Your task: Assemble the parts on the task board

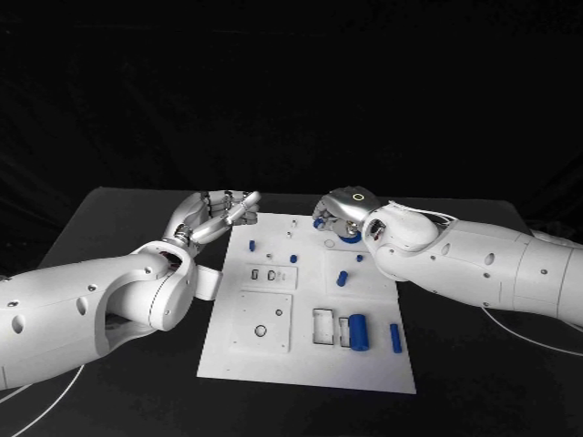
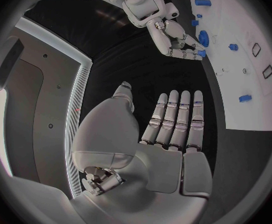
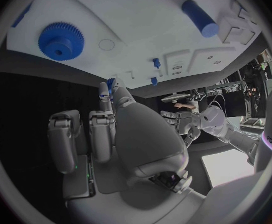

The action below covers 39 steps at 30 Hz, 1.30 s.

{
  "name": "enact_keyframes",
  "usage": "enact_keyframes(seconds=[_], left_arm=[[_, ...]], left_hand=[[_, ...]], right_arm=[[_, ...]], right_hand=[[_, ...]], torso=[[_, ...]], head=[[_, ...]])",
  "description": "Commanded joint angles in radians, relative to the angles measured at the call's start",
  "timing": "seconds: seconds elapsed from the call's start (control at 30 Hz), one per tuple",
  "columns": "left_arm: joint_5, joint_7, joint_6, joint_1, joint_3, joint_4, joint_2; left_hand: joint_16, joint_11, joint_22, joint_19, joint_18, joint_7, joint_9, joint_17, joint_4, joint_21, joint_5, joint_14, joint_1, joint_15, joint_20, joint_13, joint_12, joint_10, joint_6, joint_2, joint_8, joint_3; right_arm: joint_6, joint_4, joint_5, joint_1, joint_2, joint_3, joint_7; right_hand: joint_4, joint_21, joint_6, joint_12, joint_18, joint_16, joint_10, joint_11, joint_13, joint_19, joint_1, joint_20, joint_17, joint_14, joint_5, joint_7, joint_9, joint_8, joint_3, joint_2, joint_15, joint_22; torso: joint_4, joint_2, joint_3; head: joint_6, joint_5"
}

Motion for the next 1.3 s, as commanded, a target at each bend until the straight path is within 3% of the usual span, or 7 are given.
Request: enact_keyframes(seconds=[0.03,0.37,0.67,0.8,0.97,1.3], left_arm=[[-0.008,0.013,0.014,0.003,0.001,0.003,0.002],[-0.012,0.014,0.014,0.004,0.002,0.012,-0.002],[-0.022,0.016,0.008,0.018,0.003,0.023,-0.013],[-0.023,0.016,0.005,0.025,0.003,0.025,-0.015],[-0.023,0.015,0.004,0.030,0.003,0.029,-0.019],[-0.024,0.014,0.003,0.033,0.003,0.029,-0.018]], left_hand=[[-0.002,0.002,-0.001,-0.006,0.015,0.024,0.001,0.002,0.002,-0.003,-0.006,-0.003,-0.001,0.004,0.003,0.001,-0.004,-0.008,-0.007,0.009,0.004,0.007],[-0.002,0.002,-0.001,-0.007,0.015,0.024,0.002,0.002,0.002,-0.003,-0.006,-0.003,-0.001,0.004,0.003,0.002,-0.004,-0.007,-0.008,0.010,0.005,0.007],[-0.002,0.002,-0.001,-0.007,0.015,0.024,0.002,0.002,0.001,-0.004,-0.006,-0.004,0.000,0.004,0.003,0.002,-0.005,-0.007,-0.008,0.010,0.005,0.007],[-0.002,0.002,-0.001,-0.007,0.015,0.024,0.002,0.002,0.001,-0.004,-0.006,-0.004,0.000,0.004,0.003,0.002,-0.005,-0.007,-0.008,0.010,0.005,0.007],[-0.002,0.002,-0.001,-0.007,0.015,0.024,0.002,0.002,0.001,-0.004,-0.007,-0.004,0.001,0.004,0.003,0.002,-0.004,-0.007,-0.008,0.011,0.006,0.007],[-0.002,0.002,-0.002,-0.007,0.015,0.023,0.002,0.002,0.001,-0.004,-0.007,-0.004,0.001,0.004,0.003,0.002,-0.004,-0.007,-0.008,0.011,0.006,0.007]], right_arm=[[-0.072,-0.020,-0.008,0.000,0.015,0.002,0.031],[-0.065,-0.085,0.000,0.000,0.068,0.005,0.049],[-0.053,-0.117,0.012,-0.001,0.090,0.008,0.057],[-0.037,-0.123,0.012,-0.001,0.093,0.009,0.056],[-0.027,-0.138,0.013,-0.001,0.104,0.009,0.056],[-0.018,-0.149,0.010,0.000,0.112,0.009,0.051]], right_hand=[[-0.001,0.004,0.014,-0.007,-0.007,0.004,0.003,0.000,0.000,0.105,0.011,0.005,0.263,0.105,0.005,-0.010,0.013,0.001,0.008,0.005,0.007,0.263],[0.002,0.004,0.011,-0.015,-0.007,0.004,0.001,0.002,0.000,0.105,0.011,0.008,0.263,0.105,0.004,-0.009,0.012,-0.003,0.012,0.002,0.009,0.263],[0.004,0.004,0.010,-0.018,-0.007,0.004,0.000,0.002,0.000,0.105,0.011,0.009,0.263,0.105,0.004,-0.009,0.012,-0.005,0.014,0.001,0.010,0.263],[0.005,0.004,0.009,-0.020,-0.007,0.004,-0.001,0.003,0.000,0.105,0.010,0.009,0.263,0.105,0.004,-0.009,0.011,-0.007,0.015,0.000,0.010,0.263],[0.007,0.004,0.008,-0.021,-0.007,0.004,-0.002,0.003,0.000,0.105,0.009,0.010,0.263,0.105,0.003,-0.009,0.011,-0.009,0.016,0.000,0.010,0.263],[0.010,0.004,0.006,-0.023,-0.007,0.004,-0.004,0.003,0.000,0.105,0.007,0.011,0.263,0.105,0.003,-0.009,0.010,-0.011,0.018,-0.001,0.011,0.263]], torso=[[0.0004,0.000,-0.0014],[0.0081,0.013,-0.0044],[0.0188,0.027,-0.0129],[0.0203,0.035,-0.0160],[0.0173,0.042,-0.0175],[0.0191,0.042,-0.0171]], head=[[0.005,0.004],[0.008,0.018],[0.014,0.017],[0.011,0.019],[0.016,0.021],[0.015,0.023]])
